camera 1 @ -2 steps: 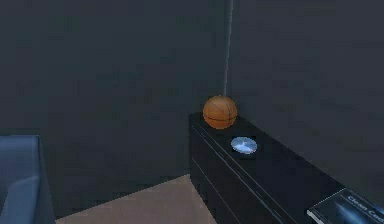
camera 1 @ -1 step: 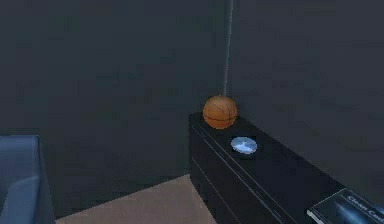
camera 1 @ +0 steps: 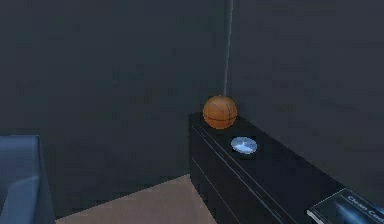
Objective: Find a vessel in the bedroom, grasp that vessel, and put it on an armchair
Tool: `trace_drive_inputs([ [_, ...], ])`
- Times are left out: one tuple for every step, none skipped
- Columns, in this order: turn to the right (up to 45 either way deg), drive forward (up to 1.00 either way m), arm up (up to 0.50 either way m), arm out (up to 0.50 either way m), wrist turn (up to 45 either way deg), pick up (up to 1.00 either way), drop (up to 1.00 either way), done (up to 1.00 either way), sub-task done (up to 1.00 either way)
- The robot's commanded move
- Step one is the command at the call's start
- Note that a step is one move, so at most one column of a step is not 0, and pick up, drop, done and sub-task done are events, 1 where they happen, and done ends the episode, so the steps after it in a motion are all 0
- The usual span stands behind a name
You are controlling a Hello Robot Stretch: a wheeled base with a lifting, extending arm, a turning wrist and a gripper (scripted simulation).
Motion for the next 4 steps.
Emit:
trace_drive_inputs([
  [0.0, 0.00, 0.00, 0.00, -45.0, 0.00, 0.00, 0.00, 0.00],
  [0.0, 0.00, 0.00, 0.00, -45.0, 0.00, 0.00, 0.00, 0.00],
  [0.0, 0.00, 0.00, 0.00, -18.0, 0.00, 0.00, 0.00, 0.00],
  [0.0, 0.00, 0.00, -0.42, 0.0, 0.00, 0.00, 0.00, 0.00],
])
